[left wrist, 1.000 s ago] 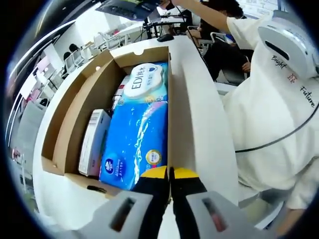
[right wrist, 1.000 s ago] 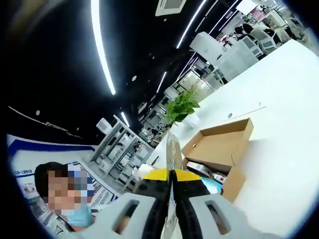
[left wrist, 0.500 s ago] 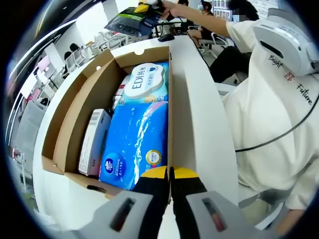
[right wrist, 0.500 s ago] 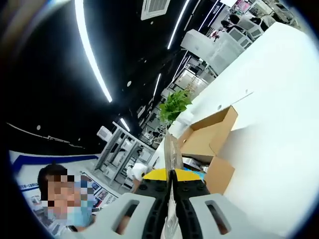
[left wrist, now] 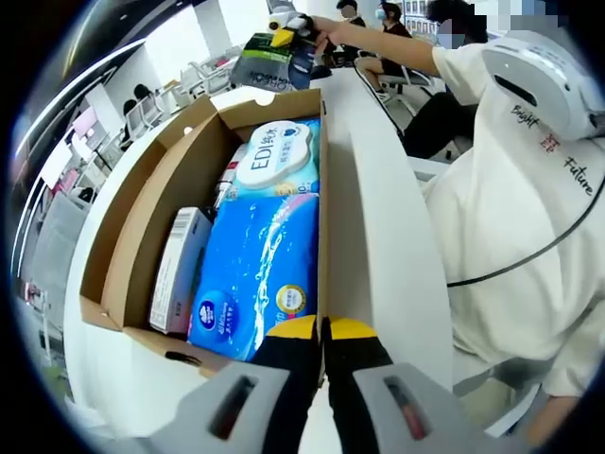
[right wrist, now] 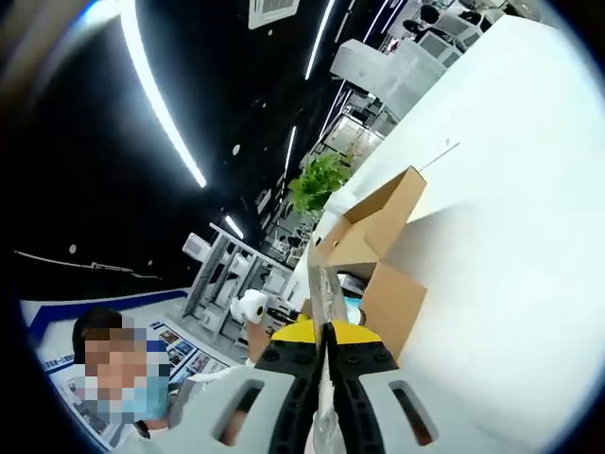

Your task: Operate the shoe box by opening the lid, removing the specified soft item, and placing it in the target area until the item is outside and the box remains undamaged.

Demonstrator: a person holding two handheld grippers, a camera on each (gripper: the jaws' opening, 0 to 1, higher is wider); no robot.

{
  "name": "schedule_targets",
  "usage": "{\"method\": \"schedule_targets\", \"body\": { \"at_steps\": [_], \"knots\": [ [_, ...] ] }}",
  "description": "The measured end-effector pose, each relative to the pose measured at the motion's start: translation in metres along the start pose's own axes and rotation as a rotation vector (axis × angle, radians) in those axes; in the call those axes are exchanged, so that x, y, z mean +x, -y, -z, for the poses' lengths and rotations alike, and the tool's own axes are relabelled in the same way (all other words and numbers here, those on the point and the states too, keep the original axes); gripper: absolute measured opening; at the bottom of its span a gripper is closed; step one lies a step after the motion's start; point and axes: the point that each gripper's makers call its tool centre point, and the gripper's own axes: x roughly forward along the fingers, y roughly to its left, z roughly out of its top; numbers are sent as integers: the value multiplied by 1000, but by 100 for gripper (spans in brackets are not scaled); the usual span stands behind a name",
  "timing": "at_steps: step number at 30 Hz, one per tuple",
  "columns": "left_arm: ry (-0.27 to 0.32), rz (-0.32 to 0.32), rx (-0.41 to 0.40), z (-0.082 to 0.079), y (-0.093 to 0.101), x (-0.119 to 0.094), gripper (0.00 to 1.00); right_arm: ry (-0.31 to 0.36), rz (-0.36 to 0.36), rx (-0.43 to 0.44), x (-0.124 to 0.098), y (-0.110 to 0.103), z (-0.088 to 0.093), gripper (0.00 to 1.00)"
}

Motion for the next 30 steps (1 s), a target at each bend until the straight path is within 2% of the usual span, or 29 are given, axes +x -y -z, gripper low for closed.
{"method": "schedule_targets", "body": {
  "at_steps": [4,10,13,15,17,25,27,30],
  "knots": [
    [-7,6,-5,0,0,0,1,11,19,-6,1,4,-2,0],
    [-8,8,-5,0,0,0,1,-14,68,-8,5,23,-3,0],
    [-8,10,-7,0,0,0,1,11,68,-2,2,25,-6,0],
    [-7,9,-6,0,-1,0,1,-4,86,-9,3,27,-2,0],
    [-8,9,-6,0,-1,0,1,5,114,-15,1,34,-4,0],
    [-6,8,-3,0,-1,0,1,-6,161,-3,1,53,1,0],
    [-5,7,-2,0,-1,0,1,-6,163,0,-1,58,-1,0],
    [-6,6,-2,1,-1,0,1,-9,162,17,4,62,8,0]
  ]
}}
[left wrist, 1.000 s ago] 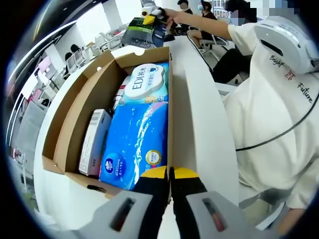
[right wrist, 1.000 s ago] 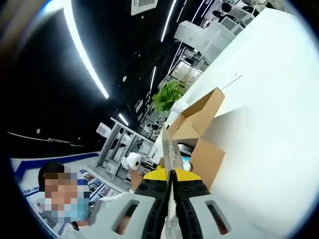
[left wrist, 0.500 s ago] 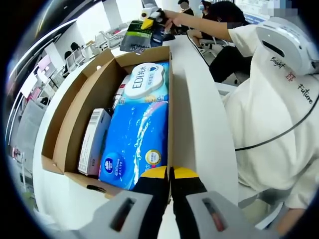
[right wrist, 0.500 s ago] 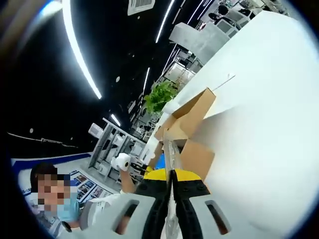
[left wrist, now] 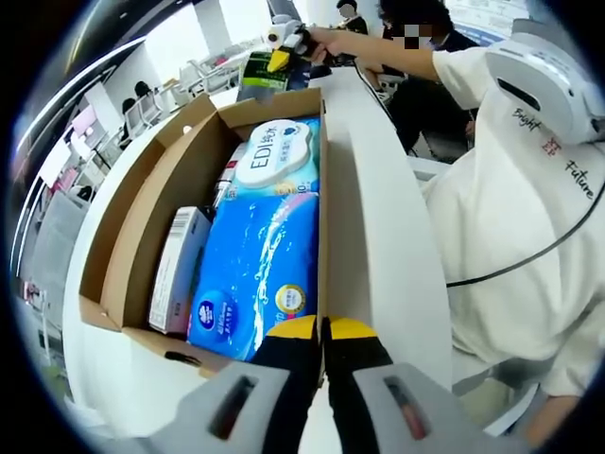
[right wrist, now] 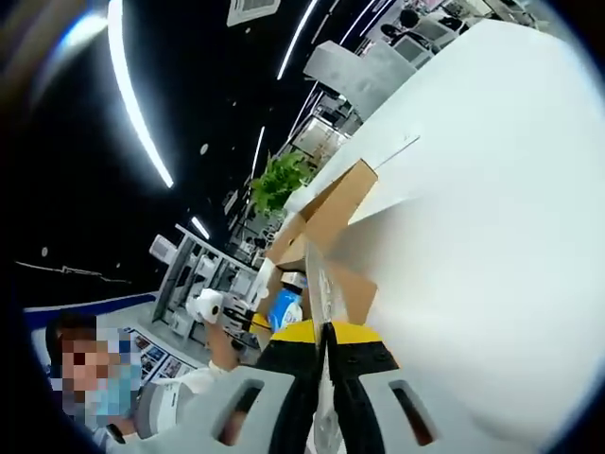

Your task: Operate the shoe box by opening the lid, removing the specified soft item, and placing it in the target area until the item is outside and the box remains undamaged.

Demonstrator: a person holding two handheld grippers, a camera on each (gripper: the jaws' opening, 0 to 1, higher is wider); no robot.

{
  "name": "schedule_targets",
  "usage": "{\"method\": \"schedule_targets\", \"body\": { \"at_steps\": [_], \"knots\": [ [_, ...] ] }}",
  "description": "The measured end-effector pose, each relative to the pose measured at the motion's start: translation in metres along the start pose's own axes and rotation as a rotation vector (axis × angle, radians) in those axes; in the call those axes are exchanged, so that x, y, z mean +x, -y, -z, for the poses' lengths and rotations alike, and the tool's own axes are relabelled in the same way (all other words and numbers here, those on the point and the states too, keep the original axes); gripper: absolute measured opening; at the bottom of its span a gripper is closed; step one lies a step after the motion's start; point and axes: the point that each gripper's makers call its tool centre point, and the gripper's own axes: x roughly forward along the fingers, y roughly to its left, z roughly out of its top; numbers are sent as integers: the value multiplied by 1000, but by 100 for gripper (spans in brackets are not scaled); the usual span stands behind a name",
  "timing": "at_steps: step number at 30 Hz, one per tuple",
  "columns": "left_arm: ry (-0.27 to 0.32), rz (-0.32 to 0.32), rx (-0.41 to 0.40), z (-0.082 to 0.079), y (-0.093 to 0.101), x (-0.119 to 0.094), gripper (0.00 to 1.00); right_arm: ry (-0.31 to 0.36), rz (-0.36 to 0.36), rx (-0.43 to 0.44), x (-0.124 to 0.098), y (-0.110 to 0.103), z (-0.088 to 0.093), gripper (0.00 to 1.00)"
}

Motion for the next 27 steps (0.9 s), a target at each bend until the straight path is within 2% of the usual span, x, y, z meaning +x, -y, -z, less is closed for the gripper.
{"method": "schedule_targets", "body": {
  "at_steps": [5,14,17,22,27],
  "knots": [
    [-1,-2,-1,0,0,0,1,-9,63,-11,0,14,8,0],
    [-1,-2,-1,0,0,0,1,6,64,-9,-5,21,10,0],
    [-1,-4,-1,0,0,0,1,17,73,-78,-4,22,10,0],
    [-4,-8,0,0,0,0,2,-6,111,-134,-7,31,11,3],
    [-4,-8,-2,0,0,0,2,-1,108,-141,-10,33,9,5]
  ]
}}
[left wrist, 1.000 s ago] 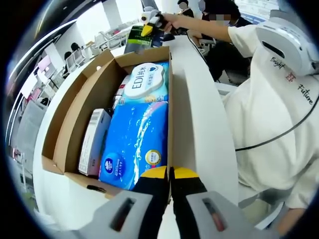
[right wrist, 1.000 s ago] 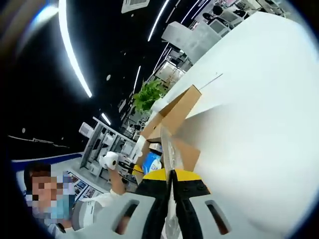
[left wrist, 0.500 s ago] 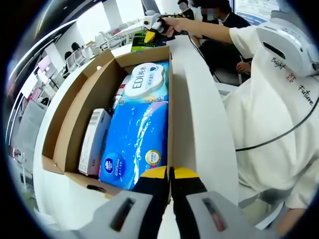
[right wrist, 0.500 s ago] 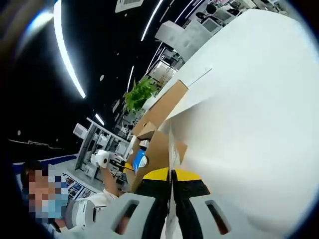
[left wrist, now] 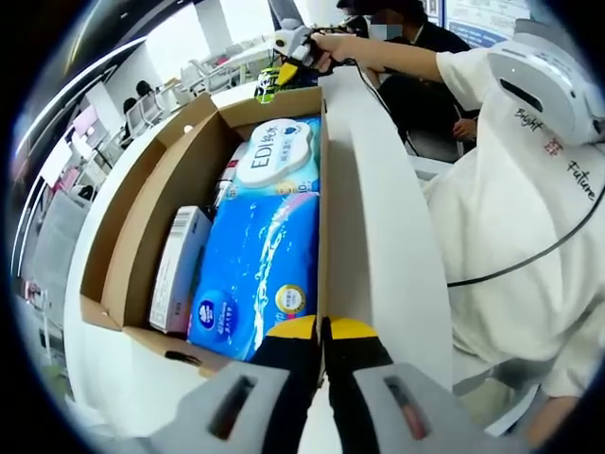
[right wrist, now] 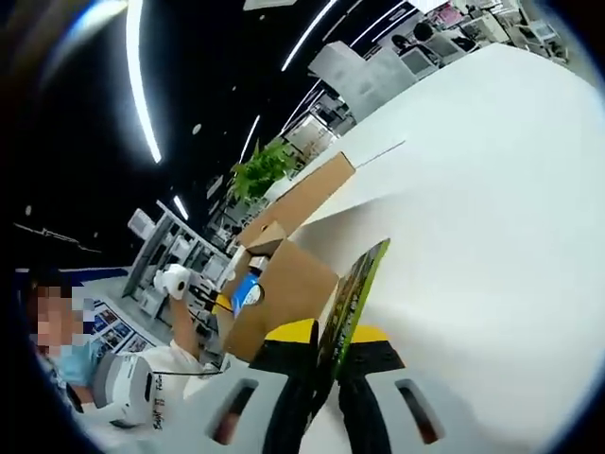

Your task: Operate the shoe box by opening the lid, removing the specified soft item, and placing it in the target area until the item is outside and the box remains undamaged.

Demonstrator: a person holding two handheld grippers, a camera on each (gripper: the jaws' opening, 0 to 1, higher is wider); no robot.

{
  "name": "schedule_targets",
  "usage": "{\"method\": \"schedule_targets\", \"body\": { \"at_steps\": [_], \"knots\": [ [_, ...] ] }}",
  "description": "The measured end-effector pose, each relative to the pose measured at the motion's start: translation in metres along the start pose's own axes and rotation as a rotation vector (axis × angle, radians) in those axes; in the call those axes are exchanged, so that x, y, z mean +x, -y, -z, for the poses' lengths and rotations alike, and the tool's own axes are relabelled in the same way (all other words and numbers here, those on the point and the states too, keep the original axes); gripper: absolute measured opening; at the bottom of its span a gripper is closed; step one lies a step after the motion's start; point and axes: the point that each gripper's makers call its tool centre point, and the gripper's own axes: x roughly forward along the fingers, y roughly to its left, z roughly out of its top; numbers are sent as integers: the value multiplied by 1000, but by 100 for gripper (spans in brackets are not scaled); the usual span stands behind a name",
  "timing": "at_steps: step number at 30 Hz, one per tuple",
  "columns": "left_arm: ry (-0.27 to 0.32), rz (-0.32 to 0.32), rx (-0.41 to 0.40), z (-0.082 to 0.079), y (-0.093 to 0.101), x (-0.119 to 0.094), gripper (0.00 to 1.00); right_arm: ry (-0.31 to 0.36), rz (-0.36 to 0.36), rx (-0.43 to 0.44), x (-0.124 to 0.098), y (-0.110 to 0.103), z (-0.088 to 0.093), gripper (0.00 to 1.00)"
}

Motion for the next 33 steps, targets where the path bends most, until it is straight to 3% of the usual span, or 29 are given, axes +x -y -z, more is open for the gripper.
{"method": "schedule_targets", "body": {
  "at_steps": [7,13,16,19,24,30,33],
  "knots": [
    [0,0,3,-1,0,0,2,-11,53,-42,-5,10,1,6],
    [0,-3,4,-1,0,0,2,-113,231,-208,-9,33,13,14],
    [-1,-2,5,-1,0,0,2,-117,211,-215,-6,27,14,15],
    [-1,-2,5,-1,0,1,2,-159,283,-305,-9,39,13,16],
    [0,-3,8,-1,-1,1,2,-196,306,-351,-9,44,14,18],
    [1,-4,8,-1,-1,0,2,-182,356,-444,-15,50,6,19],
    [1,-4,9,-1,-1,0,2,-166,368,-432,-17,51,6,20]
  ]
}}
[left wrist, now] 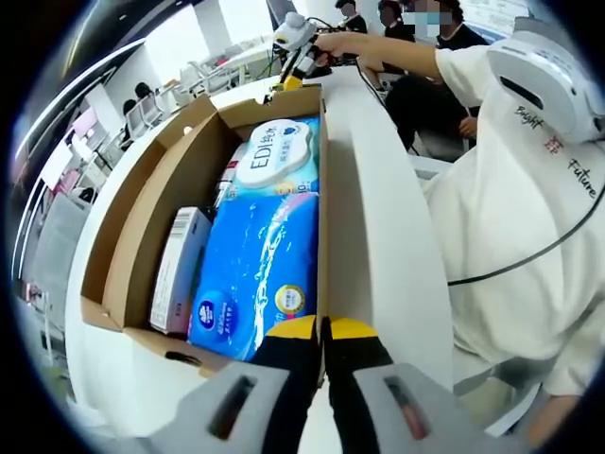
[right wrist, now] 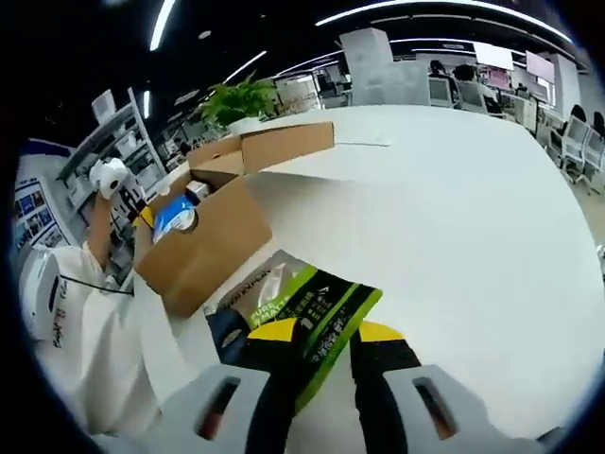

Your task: Operate the shoe box by opening the lid, removing the specified soft item, and placing it in the target area until the item is outside and the box remains undamaged.

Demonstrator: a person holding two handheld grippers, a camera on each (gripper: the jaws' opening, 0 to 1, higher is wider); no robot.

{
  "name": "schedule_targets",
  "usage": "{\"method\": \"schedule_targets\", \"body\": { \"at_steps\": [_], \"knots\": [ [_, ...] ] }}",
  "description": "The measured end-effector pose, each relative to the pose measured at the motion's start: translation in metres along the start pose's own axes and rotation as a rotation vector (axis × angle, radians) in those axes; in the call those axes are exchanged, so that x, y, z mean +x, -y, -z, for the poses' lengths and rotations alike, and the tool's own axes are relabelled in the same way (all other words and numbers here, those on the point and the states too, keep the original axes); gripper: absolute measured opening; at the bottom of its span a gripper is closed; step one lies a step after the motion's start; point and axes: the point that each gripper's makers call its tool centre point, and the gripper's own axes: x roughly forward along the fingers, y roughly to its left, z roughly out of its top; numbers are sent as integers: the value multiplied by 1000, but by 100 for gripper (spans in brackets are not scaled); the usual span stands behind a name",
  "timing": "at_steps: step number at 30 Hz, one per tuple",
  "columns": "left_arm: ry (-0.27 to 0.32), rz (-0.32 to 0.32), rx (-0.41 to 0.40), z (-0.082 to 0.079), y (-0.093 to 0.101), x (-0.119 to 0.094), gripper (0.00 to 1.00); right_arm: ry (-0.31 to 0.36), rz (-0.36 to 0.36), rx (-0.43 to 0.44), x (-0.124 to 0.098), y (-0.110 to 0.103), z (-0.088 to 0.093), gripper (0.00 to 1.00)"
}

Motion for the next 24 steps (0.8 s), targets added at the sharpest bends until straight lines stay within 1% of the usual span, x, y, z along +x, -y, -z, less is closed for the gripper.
{"method": "schedule_targets", "body": {
  "at_steps": [3,5,6,8,10,13,14,17,18,19,21,22,24],
  "knots": [
    [0,0,0,0,0,0,2,3,8,3,0,3,1,19],
    [0,0,0,0,0,0,2,-2,7,26,0,8,3,14],
    [0,-1,0,0,0,0,2,-2,0,24,0,9,4,13],
    [0,-1,0,0,0,0,2,6,3,24,0,11,3,13],
    [0,-2,0,0,0,0,2,5,29,-1,1,16,3,13],
    [0,-2,0,0,0,0,2,-1,29,-9,3,18,7,13],
    [0,-3,0,0,0,0,2,3,38,-33,4,20,7,13],
    [0,-1,0,-1,0,0,2,0,61,-37,4,24,7,13],
    [-1,-1,0,-1,0,0,2,5,68,-47,4,25,6,13],
    [-1,-1,0,0,0,0,2,25,97,-59,3,29,2,13],
    [-2,-1,-1,0,0,0,2,20,98,-75,3,29,3,16],
    [-2,0,0,0,0,0,2,31,101,-70,3,30,1,18],
    [-2,-1,0,0,0,0,2,65,128,-51,0,34,-4,18]
  ]
}}
